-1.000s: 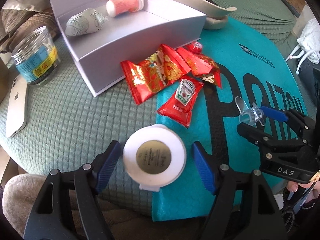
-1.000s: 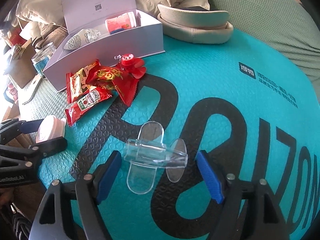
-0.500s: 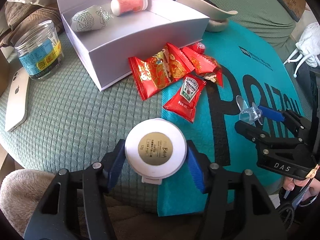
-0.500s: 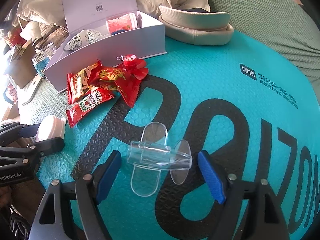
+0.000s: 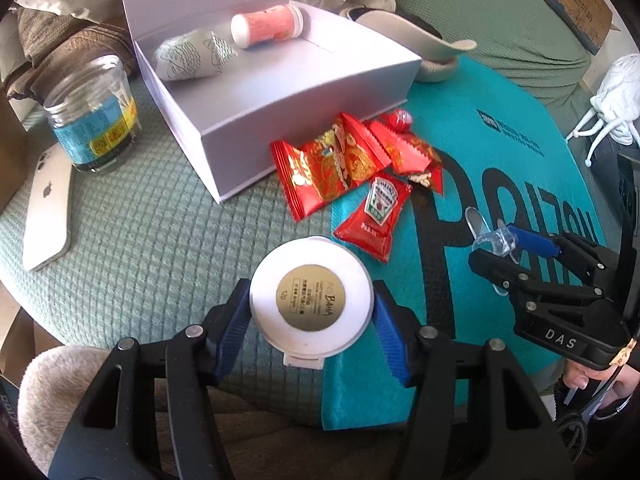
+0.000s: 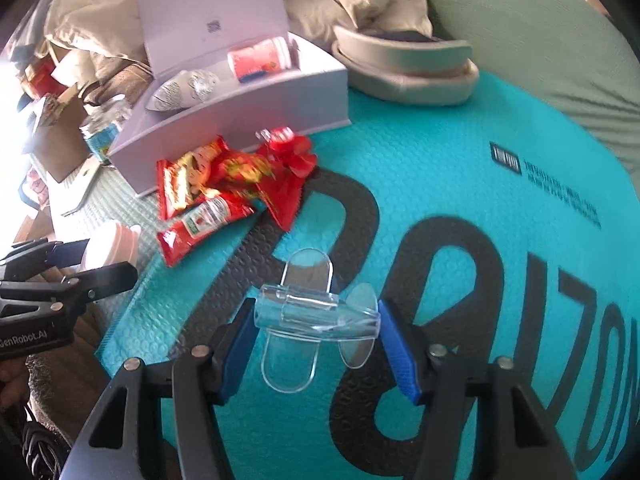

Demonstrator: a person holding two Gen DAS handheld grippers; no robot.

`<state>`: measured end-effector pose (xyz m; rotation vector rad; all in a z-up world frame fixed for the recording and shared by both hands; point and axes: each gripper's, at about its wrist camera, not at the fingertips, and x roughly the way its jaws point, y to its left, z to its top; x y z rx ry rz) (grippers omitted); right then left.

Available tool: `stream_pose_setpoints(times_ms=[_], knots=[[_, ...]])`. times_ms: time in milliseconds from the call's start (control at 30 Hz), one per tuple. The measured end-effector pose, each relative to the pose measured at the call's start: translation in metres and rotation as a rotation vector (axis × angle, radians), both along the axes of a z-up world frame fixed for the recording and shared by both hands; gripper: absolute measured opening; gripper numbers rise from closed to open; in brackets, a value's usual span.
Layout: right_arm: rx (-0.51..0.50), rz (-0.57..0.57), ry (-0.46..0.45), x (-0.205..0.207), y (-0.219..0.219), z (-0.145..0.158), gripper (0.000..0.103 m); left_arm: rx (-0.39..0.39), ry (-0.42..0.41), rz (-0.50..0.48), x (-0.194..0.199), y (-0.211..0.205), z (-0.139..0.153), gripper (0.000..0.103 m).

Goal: Organize objects

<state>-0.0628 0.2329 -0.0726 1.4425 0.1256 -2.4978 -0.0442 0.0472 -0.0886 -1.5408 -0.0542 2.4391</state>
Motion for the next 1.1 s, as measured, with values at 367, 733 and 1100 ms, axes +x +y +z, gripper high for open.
stream_pose_setpoints(times_ms=[367, 733, 1100], knots=[[0.000, 0.078, 0.069, -0.005, -0.018, 0.046, 0.061, -0.021, 0.086, 0.030, 0.018, 0.000, 0.040, 0.057], [0.036, 0.194, 0.188, -0.012, -0.042, 0.089, 0.061, -0.056, 0.177, 0.082, 0.002, -0.010, 0.080, 0.057], [0.039, 0.277, 0.266, -0.025, -0.061, 0.113, 0.061, -0.084, 0.194, 0.133, -0.023, -0.025, 0.102, 0.057]])
